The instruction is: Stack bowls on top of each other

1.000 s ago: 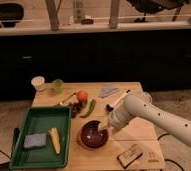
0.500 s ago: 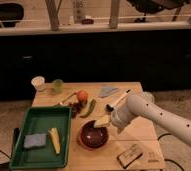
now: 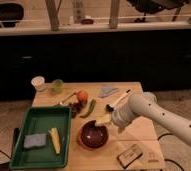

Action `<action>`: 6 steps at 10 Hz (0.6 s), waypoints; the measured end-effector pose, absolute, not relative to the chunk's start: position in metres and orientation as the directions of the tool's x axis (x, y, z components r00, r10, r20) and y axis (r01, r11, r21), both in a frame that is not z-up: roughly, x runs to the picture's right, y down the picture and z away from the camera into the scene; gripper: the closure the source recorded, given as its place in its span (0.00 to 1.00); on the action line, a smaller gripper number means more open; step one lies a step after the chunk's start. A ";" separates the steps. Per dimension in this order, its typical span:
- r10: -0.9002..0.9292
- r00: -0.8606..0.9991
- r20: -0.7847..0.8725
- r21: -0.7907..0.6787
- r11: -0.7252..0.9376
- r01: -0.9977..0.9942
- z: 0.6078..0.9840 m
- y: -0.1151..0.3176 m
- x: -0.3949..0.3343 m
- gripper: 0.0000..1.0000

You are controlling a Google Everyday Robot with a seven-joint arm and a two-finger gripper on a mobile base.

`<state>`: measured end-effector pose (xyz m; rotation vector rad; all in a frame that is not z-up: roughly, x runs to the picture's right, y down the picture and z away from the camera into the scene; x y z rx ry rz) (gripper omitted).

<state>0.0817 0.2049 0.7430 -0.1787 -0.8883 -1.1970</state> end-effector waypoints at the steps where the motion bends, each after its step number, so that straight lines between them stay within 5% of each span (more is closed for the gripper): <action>1: -0.728 0.085 0.680 0.318 0.397 0.861 0.743 0.204 0.083 0.20; 6: -0.722 0.099 0.685 0.307 0.410 0.859 0.745 0.201 0.086 0.20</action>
